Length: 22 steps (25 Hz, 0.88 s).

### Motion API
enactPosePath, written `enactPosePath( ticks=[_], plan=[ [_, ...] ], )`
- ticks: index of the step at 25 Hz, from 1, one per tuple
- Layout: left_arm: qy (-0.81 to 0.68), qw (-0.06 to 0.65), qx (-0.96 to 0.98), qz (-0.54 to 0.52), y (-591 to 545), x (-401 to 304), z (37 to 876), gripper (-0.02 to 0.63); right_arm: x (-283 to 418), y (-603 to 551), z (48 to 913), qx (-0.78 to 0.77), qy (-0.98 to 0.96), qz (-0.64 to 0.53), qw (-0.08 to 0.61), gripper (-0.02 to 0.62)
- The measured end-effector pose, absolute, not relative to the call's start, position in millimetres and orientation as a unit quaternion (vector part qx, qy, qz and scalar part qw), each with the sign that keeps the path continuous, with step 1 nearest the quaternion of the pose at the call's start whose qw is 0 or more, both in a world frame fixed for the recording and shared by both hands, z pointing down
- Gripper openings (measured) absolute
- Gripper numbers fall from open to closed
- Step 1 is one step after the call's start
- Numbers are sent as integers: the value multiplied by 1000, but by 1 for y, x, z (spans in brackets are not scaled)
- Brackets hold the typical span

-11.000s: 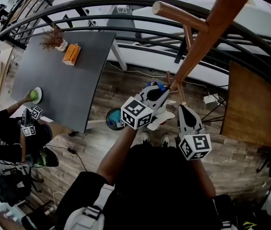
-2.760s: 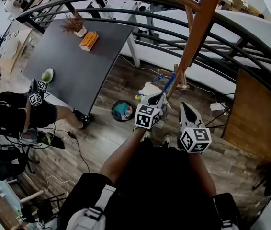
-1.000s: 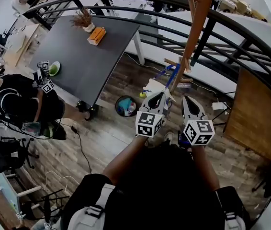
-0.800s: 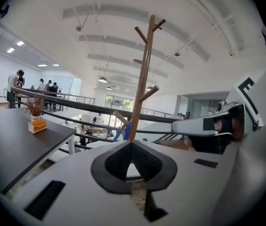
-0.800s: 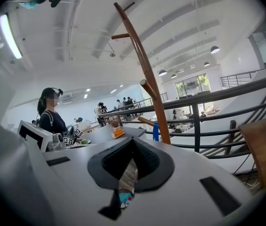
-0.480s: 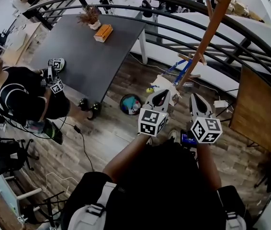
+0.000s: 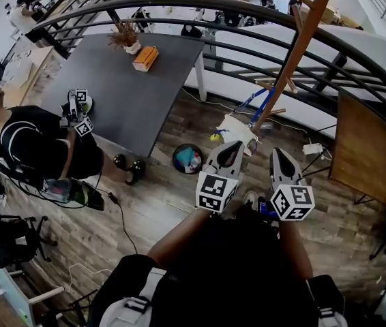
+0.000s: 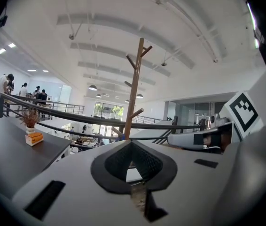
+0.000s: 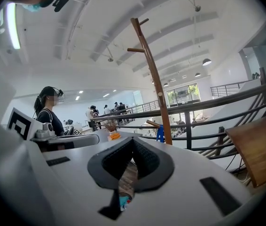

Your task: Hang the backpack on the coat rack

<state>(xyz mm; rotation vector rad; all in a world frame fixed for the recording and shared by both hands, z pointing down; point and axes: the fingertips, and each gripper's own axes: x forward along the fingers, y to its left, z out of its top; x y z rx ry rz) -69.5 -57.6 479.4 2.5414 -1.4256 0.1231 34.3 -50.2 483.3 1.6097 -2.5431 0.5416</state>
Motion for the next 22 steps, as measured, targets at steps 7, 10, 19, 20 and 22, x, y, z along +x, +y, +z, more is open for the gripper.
enactPosePath(
  ticks=[7, 10, 19, 20, 22],
  plan=[
    [-475, 115, 871, 38, -31, -80, 470, 6, 25, -12, 467, 539, -824, 170, 32, 12],
    [-474, 115, 872, 34, -26, -79, 465, 6, 25, -6, 456, 541, -825, 162, 25, 12],
    [-490, 101, 865, 34, -17, -70, 460, 6, 30, -6, 453, 524, -837, 155, 25, 11],
    [-491, 100, 865, 34, -18, -69, 459, 6, 31, -7, 453, 523, -838, 154, 26, 11],
    [-494, 98, 863, 34, -21, -66, 458, 6, 33, -9, 454, 521, -840, 152, 29, 11]
  ],
)
